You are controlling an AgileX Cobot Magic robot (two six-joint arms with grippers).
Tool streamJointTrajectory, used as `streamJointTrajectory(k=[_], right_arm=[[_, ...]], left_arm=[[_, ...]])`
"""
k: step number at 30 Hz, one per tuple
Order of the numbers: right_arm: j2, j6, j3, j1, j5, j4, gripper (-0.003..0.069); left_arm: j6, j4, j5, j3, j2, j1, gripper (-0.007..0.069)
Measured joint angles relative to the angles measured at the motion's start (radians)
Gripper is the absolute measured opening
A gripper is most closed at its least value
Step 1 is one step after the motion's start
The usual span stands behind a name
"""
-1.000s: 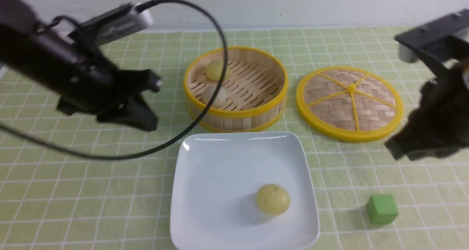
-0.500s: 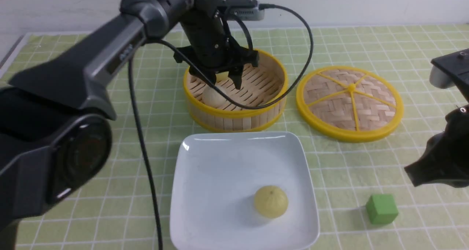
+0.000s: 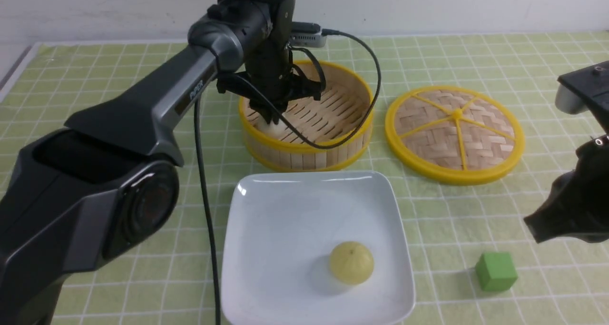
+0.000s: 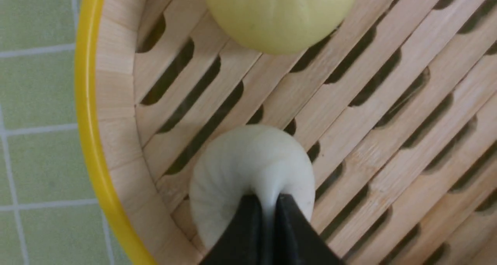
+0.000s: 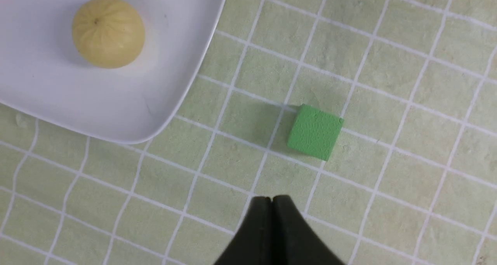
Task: Put the steamed buns into the plate on the green tablecloth.
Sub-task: 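Reach into the bamboo steamer and grasp a bun with the left gripper, then carry the bun from the bamboo steamer to the plate with the left gripper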
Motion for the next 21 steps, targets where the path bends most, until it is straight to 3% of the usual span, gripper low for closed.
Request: streamJointTrajectory(k=[8, 10, 15, 18, 21], right_arm=[[0.0, -0.016, 0.001, 0.0, 0.006, -0.029, -0.0001], [0.0, -0.018, 0.001, 0.0, 0.016, -0.049, -0.0001], [0.0, -0.018, 0.002, 0.0, 0.015, -0.056, 0.0001], [0.0, -0.018, 0.002, 0.0, 0.013, -0.056, 0.0003], [0.0, -0.018, 0.002, 0.0, 0.011, -0.056, 0.0005]], left_arm=[[0.065, -0.166, -0.002, 0.069, -0.29, -0.017, 0.0022], [0.078, -0.219, -0.002, 0.265, -0.432, -0.028, 0.0022], [0.035, -0.222, -0.007, 0.633, -0.506, -0.071, 0.0034], [-0.006, -0.214, -0.087, 0.784, -0.479, -0.109, 0.0072], [-0.031, -0.211, -0.143, 0.827, -0.442, -0.135, 0.0182]])
